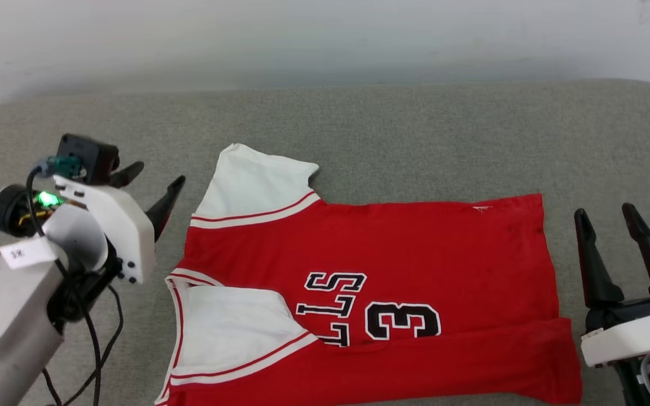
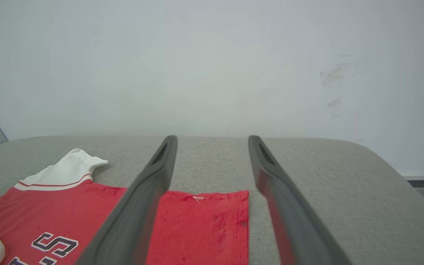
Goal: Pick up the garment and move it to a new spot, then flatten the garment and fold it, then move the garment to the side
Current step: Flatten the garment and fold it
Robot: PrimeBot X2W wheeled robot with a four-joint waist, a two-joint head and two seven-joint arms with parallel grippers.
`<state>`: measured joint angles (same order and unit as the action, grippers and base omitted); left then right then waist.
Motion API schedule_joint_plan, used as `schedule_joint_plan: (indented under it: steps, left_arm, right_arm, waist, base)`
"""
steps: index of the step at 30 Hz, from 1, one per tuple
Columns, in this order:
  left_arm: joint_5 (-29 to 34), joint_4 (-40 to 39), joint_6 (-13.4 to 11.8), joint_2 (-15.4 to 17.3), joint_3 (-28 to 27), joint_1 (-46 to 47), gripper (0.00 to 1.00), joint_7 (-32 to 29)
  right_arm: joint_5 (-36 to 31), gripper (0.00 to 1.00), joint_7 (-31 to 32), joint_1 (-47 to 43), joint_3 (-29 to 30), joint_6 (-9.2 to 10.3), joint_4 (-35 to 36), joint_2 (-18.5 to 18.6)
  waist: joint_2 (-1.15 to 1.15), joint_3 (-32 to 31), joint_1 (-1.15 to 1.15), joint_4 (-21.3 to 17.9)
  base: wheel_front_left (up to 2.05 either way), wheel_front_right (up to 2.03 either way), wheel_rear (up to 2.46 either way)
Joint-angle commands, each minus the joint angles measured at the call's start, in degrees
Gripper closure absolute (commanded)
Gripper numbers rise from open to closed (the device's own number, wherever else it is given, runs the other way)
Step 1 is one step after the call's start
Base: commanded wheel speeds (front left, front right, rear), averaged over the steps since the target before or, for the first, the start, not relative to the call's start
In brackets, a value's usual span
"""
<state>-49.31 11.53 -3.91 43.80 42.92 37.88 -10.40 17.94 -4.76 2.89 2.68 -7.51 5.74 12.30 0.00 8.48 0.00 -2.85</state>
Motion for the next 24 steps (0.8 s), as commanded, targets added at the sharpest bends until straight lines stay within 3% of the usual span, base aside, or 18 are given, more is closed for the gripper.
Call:
schedule_joint_plan:
  steps: [1,8,13,19,24]
  left_arm:
    - [-0.3,0.4,0.3,-0.5,-0.1,1.2,0.0,-0.2]
    - [-0.6,8.0,5.2,-2.2,0.2,12.6,0.0,-6.9]
    - [-2.5,13.0,7.9,-2.3,1.0,20.4,0.0,-17.0]
    - [-5.0,15.2,9.1,-2.4,1.9,27.2,0.0,-28.1]
    - [-4.5,16.5,9.5,-2.2,3.1,30.8,0.0,-32.7]
  right_arm:
    - [-0.3,0.0,-0.2,-0.4,-0.1,0.05,0.4,-0.5]
    - [-1.7,0.0,-0.8,1.4,-0.9,0.05,2.1,-3.0]
    - [-1.9,0.0,-1.9,3.7,-1.6,0.05,1.5,-3.2]
    - [-1.8,0.0,-3.0,5.8,-1.8,0.05,0.5,-3.0]
    - [-1.7,0.0,-3.1,7.6,-2.6,0.05,-0.4,-2.5]
  waist:
    - [0.0,1.7,0.0,-1.3]
    - [0.0,9.0,0.0,-4.3]
    - [0.0,14.1,0.0,-6.3]
    - [0.0,18.7,0.0,-7.5]
    - [0.0,21.7,0.0,-8.3]
  base:
    - [0.0,0.0,0.0]
    - [0.0,0.0,0.0]
    - [0.0,0.0,0.0]
    - [0.0,0.0,0.0]
    - [0.0,0.0,0.0]
